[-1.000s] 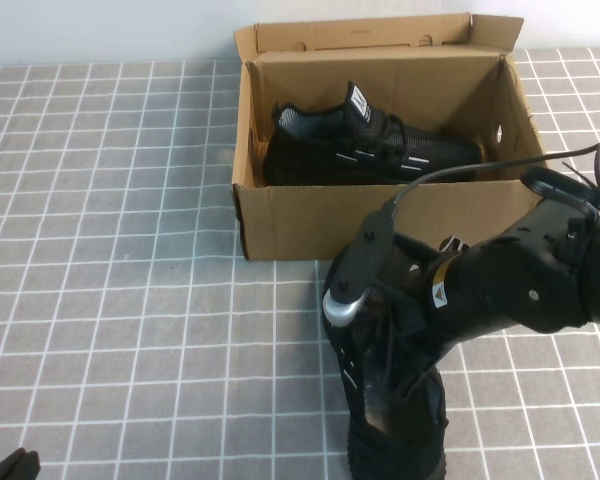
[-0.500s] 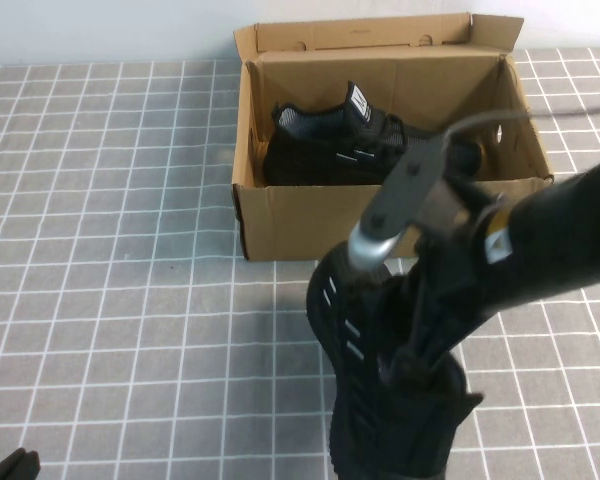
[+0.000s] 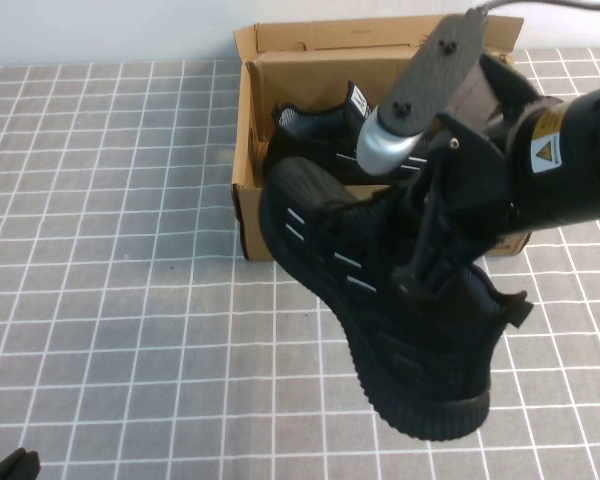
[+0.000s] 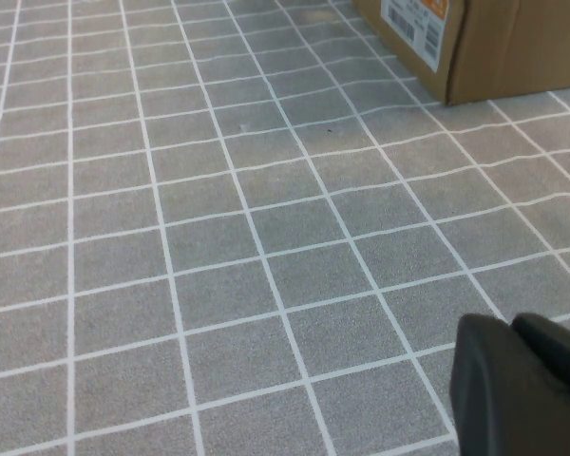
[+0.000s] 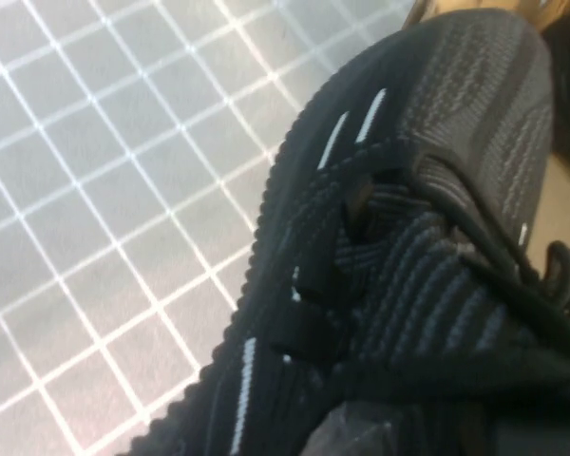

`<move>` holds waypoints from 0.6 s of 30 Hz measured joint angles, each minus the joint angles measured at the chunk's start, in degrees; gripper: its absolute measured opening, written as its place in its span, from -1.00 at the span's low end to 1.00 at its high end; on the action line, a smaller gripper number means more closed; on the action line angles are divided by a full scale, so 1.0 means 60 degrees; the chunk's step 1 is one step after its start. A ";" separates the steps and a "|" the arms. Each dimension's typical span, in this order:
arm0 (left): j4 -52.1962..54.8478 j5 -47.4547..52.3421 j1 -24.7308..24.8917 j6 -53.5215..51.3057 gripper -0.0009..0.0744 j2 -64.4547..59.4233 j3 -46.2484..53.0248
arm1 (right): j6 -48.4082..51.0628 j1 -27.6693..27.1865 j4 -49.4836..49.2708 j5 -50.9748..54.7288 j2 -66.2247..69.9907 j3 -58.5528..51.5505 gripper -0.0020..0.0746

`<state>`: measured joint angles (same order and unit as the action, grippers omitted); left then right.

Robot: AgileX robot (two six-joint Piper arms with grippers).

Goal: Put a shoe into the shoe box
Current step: Hand over the shoe

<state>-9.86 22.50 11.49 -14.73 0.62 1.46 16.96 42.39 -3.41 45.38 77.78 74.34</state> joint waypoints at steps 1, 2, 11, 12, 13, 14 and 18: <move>0.0000 0.0000 0.0000 0.0000 -0.98 0.0000 0.0000 | 0.0000 0.0000 0.0000 -0.0078 0.0000 0.0016 -0.95; 0.0000 0.0000 0.0000 0.0000 -0.98 0.0000 0.0000 | 0.0000 0.0000 0.0000 -0.0132 0.0000 0.0016 -0.95; 0.0000 0.0000 0.0000 0.0000 -0.98 0.0000 0.0000 | 0.0000 0.0000 -0.0115 -0.0227 0.0000 0.0016 -0.95; 0.0000 0.0000 0.0000 0.0000 -0.98 0.0000 0.0000 | 0.0000 0.0000 -0.0174 -0.0227 0.0000 0.0016 -0.95; 0.0000 0.0000 0.0000 0.0000 -0.98 0.0000 0.0000 | 0.0000 0.0000 -0.0217 -0.0227 0.0000 0.0016 -0.95; 0.0038 0.0000 0.0000 0.0000 -0.98 0.0000 0.0000 | 0.0000 0.0000 -0.0264 -0.0227 0.0000 0.0016 -0.95; 0.0313 -0.0607 0.0000 -0.0041 -0.98 0.0000 0.0022 | 0.0000 0.0000 -0.0369 -0.0227 0.0000 0.0016 -0.95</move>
<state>-7.99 18.85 11.49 -14.98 0.62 1.59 16.96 42.39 -5.62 44.02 77.78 74.43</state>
